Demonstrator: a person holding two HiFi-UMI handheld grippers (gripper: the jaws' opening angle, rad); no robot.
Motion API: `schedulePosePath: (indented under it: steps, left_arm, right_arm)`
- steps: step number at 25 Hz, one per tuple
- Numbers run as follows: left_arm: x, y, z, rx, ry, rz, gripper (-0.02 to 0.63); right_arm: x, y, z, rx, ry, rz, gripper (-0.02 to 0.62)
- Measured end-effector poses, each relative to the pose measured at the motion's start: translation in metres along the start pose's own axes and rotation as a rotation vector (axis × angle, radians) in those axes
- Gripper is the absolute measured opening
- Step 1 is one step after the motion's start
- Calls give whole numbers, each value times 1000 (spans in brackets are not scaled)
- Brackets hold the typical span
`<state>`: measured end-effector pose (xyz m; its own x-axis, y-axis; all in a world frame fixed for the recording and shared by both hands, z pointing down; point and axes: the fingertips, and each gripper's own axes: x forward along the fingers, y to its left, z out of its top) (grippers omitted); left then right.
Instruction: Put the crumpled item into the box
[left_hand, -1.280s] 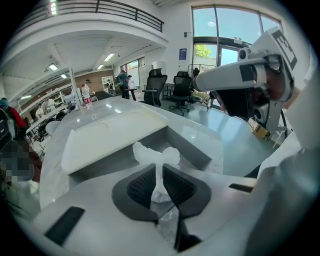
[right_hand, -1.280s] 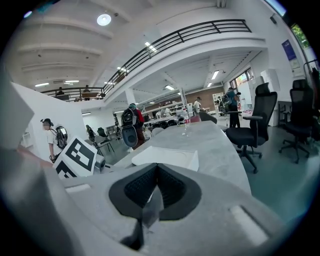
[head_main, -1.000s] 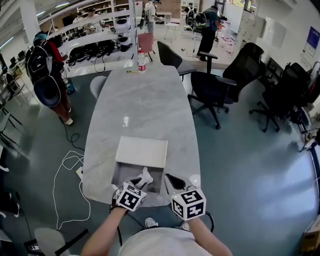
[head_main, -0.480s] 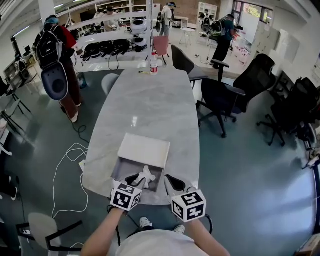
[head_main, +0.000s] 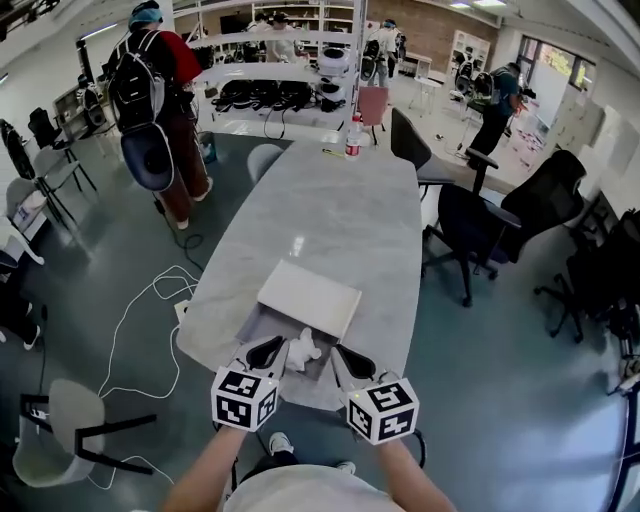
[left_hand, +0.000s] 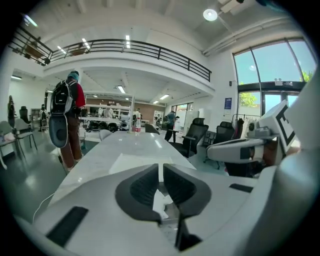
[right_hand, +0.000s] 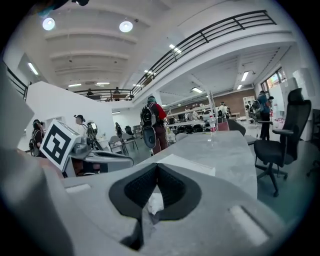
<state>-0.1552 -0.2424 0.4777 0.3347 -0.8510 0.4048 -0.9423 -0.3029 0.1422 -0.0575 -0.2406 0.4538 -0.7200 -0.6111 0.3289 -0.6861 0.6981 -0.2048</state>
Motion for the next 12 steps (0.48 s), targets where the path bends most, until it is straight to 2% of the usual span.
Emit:
schedulePosePath:
  steps: [7, 12]
  left_arm:
    - [-27, 4, 8, -49, -75, 119, 25]
    - [-41, 2, 5, -79, -102, 160, 23]
  right_arm:
    - [-2, 15, 6, -49, -4, 98, 5]
    - [-7, 25, 5, -79, -10, 140, 5]
